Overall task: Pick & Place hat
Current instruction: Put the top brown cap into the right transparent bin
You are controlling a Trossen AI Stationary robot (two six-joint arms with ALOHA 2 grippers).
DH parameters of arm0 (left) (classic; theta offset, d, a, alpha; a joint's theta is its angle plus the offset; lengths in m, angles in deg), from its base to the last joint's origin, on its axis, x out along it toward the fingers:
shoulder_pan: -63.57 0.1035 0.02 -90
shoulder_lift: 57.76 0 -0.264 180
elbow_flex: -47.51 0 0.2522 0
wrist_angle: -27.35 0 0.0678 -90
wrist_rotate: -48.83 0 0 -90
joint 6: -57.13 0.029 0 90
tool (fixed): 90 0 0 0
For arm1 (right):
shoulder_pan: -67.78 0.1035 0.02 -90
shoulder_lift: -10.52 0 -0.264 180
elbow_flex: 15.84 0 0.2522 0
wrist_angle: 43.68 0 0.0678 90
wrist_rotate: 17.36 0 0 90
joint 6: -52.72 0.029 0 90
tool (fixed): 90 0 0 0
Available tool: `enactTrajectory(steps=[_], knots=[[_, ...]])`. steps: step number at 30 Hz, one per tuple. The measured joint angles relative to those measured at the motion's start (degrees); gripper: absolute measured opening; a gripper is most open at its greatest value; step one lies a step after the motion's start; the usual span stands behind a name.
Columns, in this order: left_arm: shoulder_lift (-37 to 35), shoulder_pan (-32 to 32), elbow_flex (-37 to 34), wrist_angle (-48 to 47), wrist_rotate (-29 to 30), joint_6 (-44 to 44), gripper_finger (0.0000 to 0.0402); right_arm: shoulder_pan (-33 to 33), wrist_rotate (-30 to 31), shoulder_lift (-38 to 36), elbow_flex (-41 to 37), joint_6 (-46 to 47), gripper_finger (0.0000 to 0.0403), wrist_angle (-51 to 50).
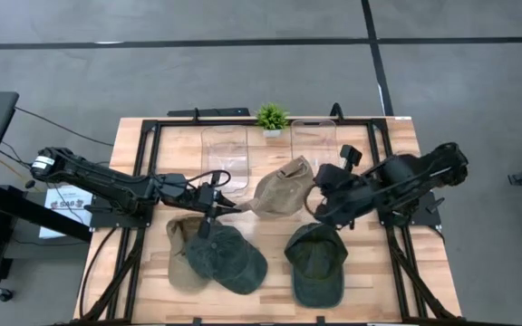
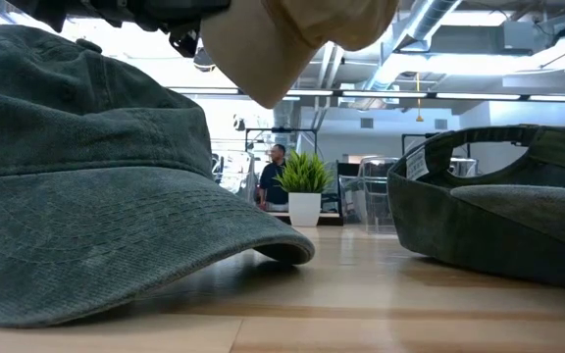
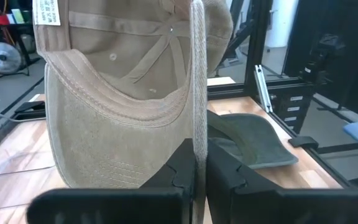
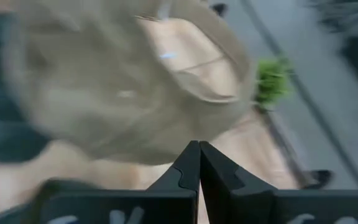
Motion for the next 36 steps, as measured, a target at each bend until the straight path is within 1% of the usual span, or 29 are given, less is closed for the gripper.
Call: enactTrajectory(steps=[3, 5, 7, 9, 14, 19, 23, 29, 34, 36], knots=[[0.0, 0.0, 0.0, 0.0, -0.01, -0.02, 0.0017, -1.17, 5.08, -0.44, -4.31, 1.13, 0.0, 0.13], [0.0, 0.0, 0.0, 0.02, 0.11, 0.0, 0.0017, -1.9, 6.98, -0.5, -6.35, 1.12, 0.0, 1.19], [0.0, 0.0, 0.0, 0.0, 0.96, -0.01, 0.0017, -2.59, 7.14, -0.5, -7.62, 0.17, 0.0, 3.76], [0.0, 0.0, 0.0, 0.0, 1.26, 0.0, 0.0017, -3.03, 6.74, -0.54, -8.83, -2.72, 0.0, 8.38], [0.0, -0.02, 0.0, 0.02, 1.26, 0.02, 0.0017, -3.33, 2.11, -0.5, -10.23, -10.34, 0.0, 19.54], [0.0, -0.04, 0.0, 0.02, 1.25, 0.02, 0.0017, -4.57, -2.7, -0.5, -10.27, -13.45, 0.0, 24.73], [0.0, -0.02, 0.0, 0.02, 1.26, 0.27, 0.0017, -5.86, -6.4, -0.09, -10.26, -14.4, 0.0, 25.36], [0.0, 0.0, 0.0, 0.15, 1.26, 1.09, 0.0017, -8.63, -12.51, 4.71, -10.29, -17.31, 0.0, 25.57], [0.0, 0.0, 0.0, 0.42, 1.26, 1.07, 0.0017, -11.25, -13.6, 9.52, -10.31, -19.42, 0.0, 23.76], [0.0, 0.0, 0.0, 0.38, 1.3, 1.06, 0.0017, -12.19, -15.36, 10.74, -10.29, -20.4, 0.0, 22.53]])
